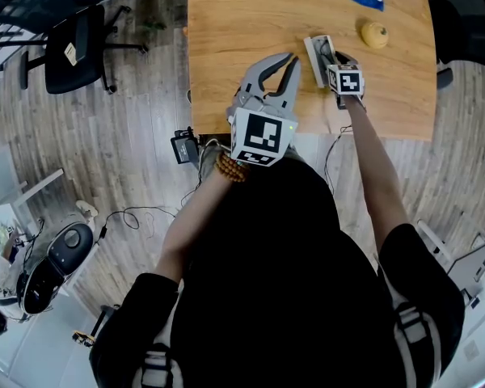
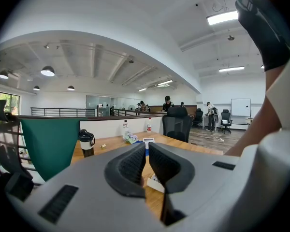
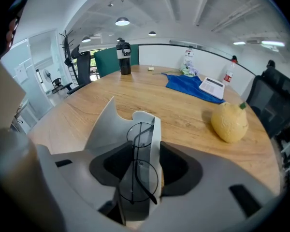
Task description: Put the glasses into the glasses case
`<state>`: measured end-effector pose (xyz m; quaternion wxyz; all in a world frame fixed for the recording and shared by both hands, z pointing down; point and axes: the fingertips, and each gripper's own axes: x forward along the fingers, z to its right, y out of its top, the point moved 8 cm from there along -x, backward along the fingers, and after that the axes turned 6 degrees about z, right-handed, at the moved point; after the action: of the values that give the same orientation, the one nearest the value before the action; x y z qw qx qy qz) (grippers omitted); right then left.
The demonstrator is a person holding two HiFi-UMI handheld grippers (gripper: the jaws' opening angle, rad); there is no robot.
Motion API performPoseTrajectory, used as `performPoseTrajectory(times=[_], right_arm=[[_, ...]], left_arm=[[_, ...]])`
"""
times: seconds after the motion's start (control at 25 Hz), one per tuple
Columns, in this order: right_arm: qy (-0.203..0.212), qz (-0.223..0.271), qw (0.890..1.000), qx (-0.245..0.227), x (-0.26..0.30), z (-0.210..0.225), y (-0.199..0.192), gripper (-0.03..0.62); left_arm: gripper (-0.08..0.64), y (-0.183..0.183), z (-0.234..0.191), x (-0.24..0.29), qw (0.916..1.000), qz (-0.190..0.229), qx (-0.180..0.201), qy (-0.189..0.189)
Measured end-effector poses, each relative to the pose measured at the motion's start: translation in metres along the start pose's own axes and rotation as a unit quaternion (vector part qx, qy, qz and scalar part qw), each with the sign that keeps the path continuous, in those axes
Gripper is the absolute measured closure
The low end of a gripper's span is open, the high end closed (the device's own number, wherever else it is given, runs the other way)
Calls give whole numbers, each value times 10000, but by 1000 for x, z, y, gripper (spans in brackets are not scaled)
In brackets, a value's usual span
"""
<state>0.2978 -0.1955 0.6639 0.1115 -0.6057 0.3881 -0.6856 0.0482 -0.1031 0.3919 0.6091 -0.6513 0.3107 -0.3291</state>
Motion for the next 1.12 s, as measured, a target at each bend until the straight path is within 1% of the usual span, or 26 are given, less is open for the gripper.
performPoseTrajectory(times=[0.28,0.44,0.6,0.68,0.76,0.84,0.96,1.12], right_arm=[[-56,0,9999,114,-2,1,3,425],[-12,19,10000,91,-1,1,-1,423],[55,402,9991,142,-13,2,6,408],[175,511,9984,185,-20,0,7,382],[357,385,9986,64,-25,-5,4,316],[500,147,9984,-195,-24,-12,-4,284],[446,-113,9979,-450,-20,-17,-16,282],[272,-159,9984,-472,-17,-16,-19,296]], left_arm=[[522,0,3,-1,10000,15,7,-24],[522,0,4,-3,10000,17,-2,-13],[522,1,3,-4,10000,33,-16,5],[522,0,2,-5,10000,34,-23,21],[522,0,2,-6,10000,35,-37,19],[522,0,4,-7,10000,40,-45,5],[522,1,8,-6,10000,52,-35,-49],[522,0,12,-6,10000,50,-22,-75]])
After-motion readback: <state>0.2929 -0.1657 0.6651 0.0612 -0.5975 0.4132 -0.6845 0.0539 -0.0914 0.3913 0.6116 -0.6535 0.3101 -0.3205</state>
